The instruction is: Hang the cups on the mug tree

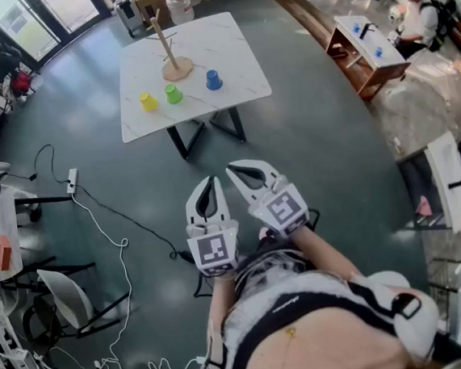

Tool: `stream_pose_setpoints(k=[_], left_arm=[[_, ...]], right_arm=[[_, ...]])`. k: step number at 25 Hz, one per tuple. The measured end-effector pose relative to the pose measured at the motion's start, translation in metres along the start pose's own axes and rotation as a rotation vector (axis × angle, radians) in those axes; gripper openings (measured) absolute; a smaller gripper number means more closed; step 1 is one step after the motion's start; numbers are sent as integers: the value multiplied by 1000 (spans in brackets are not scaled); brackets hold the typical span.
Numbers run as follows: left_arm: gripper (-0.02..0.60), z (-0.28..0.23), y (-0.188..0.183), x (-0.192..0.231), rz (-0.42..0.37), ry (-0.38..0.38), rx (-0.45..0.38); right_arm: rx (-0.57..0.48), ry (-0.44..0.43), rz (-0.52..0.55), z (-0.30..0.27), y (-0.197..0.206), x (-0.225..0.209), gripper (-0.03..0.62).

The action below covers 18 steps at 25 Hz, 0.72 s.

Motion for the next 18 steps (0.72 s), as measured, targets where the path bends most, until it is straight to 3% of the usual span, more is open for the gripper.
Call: stream_pose_setpoints(k=[12,18], left_arm=[[-8,-5,0,-16,8,-44,3],[-8,-6,7,-11,62,-56,-3]], right_arm=[[-5,-52,-44,16,11,-15,3],[15,-72,-63,8,15,-16,3]])
Point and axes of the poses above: the fingertips, and each gripper's own axes: z backward along the fingers, x to its left, y out of its underside, the point moved 5 cm from there along z, backward along the fingers, and after that the axes turned 15 degrees about -z, right-handed, at the moved point
